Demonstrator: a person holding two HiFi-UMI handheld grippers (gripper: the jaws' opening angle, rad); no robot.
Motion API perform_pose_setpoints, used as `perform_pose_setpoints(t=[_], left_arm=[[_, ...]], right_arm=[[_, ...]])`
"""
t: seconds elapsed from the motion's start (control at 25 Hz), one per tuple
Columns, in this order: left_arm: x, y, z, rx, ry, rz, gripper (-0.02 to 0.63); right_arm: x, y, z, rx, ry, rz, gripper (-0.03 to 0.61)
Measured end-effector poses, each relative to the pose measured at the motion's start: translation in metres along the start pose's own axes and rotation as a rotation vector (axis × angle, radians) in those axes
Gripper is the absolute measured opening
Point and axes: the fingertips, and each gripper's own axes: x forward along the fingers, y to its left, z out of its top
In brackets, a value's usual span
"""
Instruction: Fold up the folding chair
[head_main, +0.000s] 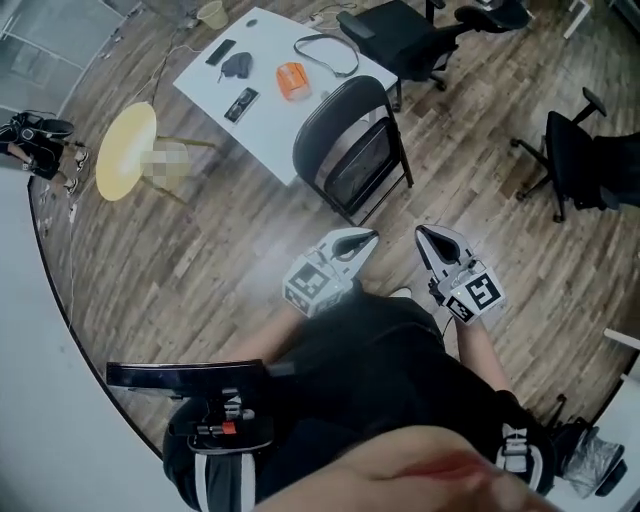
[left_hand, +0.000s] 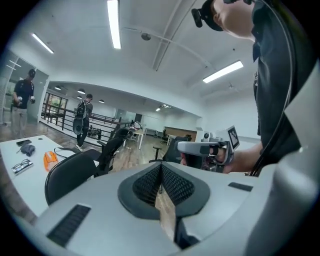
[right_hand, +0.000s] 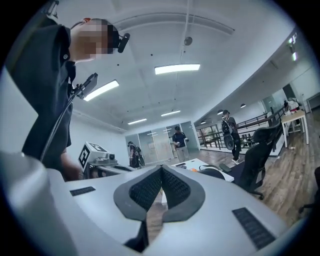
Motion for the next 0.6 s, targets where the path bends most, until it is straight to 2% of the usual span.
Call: perform_pose_setpoints(t=[0.16,0.4,0.6], left_arm=[[-0.007,0.001,0.007,-0.041,-0.034,0.004,0.005],[-0.008,0.005,0.016,0.028,-0.044,0.023,0.005],[-0.015,0.01,0.015,0.029,-0.044,0.036,0.005]], right_arm=[[0.002,0.014,0.008,-0.003,0.002,-0.002,0.009],[0.012,0.028,0.015,-0.052,0.026,0.031,0.009],[0.02,0.038,0.008,-0.054,0.046,0.055,0.011]])
